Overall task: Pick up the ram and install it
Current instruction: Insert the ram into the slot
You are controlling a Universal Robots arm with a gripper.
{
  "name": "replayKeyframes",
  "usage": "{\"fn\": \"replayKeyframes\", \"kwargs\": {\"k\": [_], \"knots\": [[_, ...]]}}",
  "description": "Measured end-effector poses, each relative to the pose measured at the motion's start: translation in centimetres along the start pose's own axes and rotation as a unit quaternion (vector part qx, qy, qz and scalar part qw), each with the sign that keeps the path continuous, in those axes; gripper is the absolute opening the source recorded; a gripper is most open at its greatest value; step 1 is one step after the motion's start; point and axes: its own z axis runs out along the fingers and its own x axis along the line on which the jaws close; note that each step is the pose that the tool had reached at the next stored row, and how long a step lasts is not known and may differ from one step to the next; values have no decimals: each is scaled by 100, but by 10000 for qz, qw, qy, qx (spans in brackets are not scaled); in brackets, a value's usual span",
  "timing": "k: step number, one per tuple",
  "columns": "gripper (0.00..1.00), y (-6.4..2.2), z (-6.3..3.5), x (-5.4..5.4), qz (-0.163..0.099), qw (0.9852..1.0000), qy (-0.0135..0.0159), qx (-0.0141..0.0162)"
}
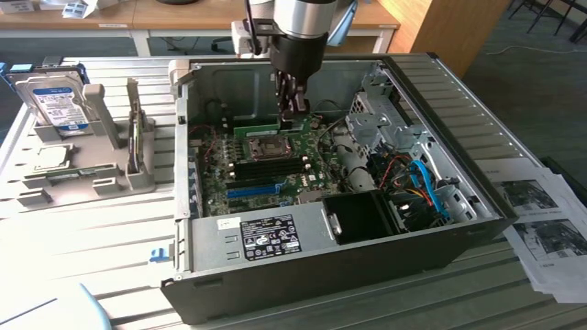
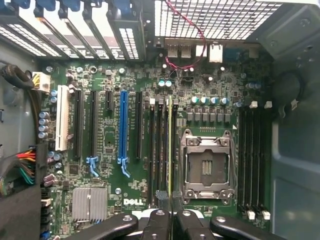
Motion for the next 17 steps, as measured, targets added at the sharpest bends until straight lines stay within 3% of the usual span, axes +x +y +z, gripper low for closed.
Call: {"fn": "replayKeyframes", "kwargs": {"k": [17], "knots": [[11,-6,212,4,0,10000,0,0]]}}
